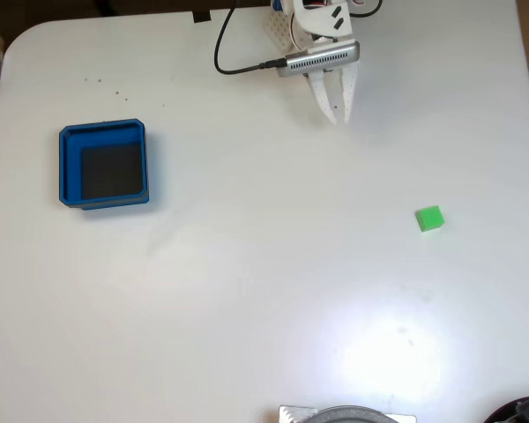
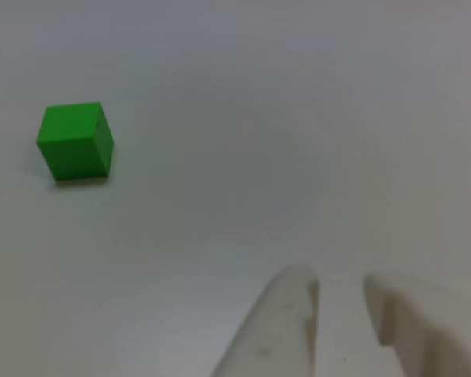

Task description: Pick up green cube and drop it in the blue box

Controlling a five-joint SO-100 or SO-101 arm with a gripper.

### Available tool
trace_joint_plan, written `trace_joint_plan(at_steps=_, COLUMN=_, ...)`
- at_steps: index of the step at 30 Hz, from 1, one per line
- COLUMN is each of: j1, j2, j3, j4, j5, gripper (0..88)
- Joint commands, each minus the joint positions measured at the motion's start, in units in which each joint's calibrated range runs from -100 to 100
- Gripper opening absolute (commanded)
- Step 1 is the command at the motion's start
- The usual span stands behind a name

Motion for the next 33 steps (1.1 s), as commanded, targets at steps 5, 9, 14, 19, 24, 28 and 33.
trace_joint_plan(at_steps=5, j1=-0.16, j2=-0.92, j3=0.36, j4=-1.08, j5=0.15, gripper=2.1)
trace_joint_plan(at_steps=9, j1=-0.24, j2=-0.92, j3=0.36, j4=-1.08, j5=0.15, gripper=2.1)
trace_joint_plan(at_steps=14, j1=-0.24, j2=-0.92, j3=0.36, j4=-1.16, j5=0.1, gripper=2.1)
trace_joint_plan(at_steps=19, j1=-0.24, j2=-0.92, j3=0.36, j4=-1.16, j5=0.1, gripper=2.1)
trace_joint_plan(at_steps=24, j1=-0.39, j2=-1.0, j3=0.36, j4=-1.16, j5=0.29, gripper=2.1)
trace_joint_plan(at_steps=28, j1=-0.39, j2=-1.0, j3=0.36, j4=-1.16, j5=0.34, gripper=2.1)
trace_joint_plan(at_steps=33, j1=-0.55, j2=-1.0, j3=0.36, j4=-1.16, j5=0.39, gripper=2.1)
